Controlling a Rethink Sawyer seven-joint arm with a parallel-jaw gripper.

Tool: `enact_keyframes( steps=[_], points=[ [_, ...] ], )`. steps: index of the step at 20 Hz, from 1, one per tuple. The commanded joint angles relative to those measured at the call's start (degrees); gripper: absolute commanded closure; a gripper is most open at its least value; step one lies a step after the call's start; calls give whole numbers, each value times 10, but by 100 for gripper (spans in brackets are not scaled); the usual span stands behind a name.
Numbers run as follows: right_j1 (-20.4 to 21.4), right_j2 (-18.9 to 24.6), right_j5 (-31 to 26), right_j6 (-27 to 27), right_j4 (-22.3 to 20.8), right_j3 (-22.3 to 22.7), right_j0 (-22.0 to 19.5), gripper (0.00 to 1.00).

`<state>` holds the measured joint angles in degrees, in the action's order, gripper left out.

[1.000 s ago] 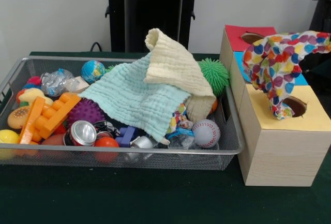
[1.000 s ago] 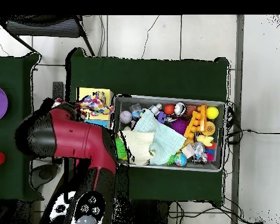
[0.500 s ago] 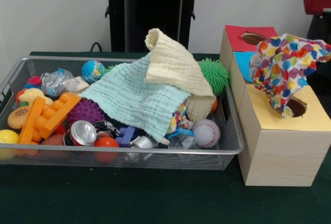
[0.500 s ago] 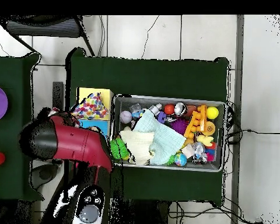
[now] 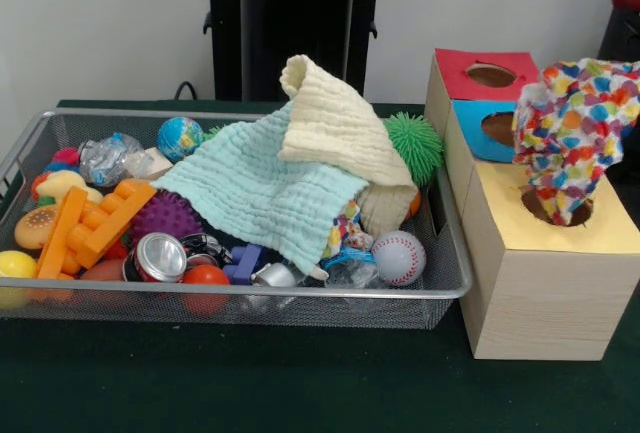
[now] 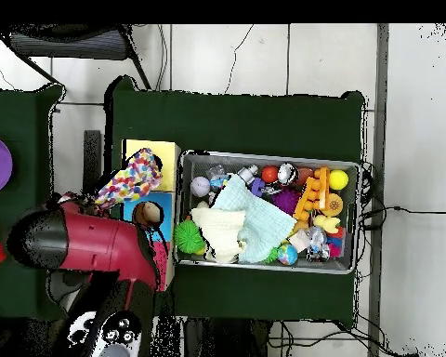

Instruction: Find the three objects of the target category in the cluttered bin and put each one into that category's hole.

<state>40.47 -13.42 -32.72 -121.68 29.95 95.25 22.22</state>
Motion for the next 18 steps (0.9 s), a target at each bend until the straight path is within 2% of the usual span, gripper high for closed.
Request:
enact_keyframes(
  steps=[1,15,18],
  points=[
    [25,-11,-101,-193,9,5,14,100],
    [65,-51,-211,-241,-23,-30,40,100],
    [61,-59,-227,-255,-29,-41,46,100]
  ],
)
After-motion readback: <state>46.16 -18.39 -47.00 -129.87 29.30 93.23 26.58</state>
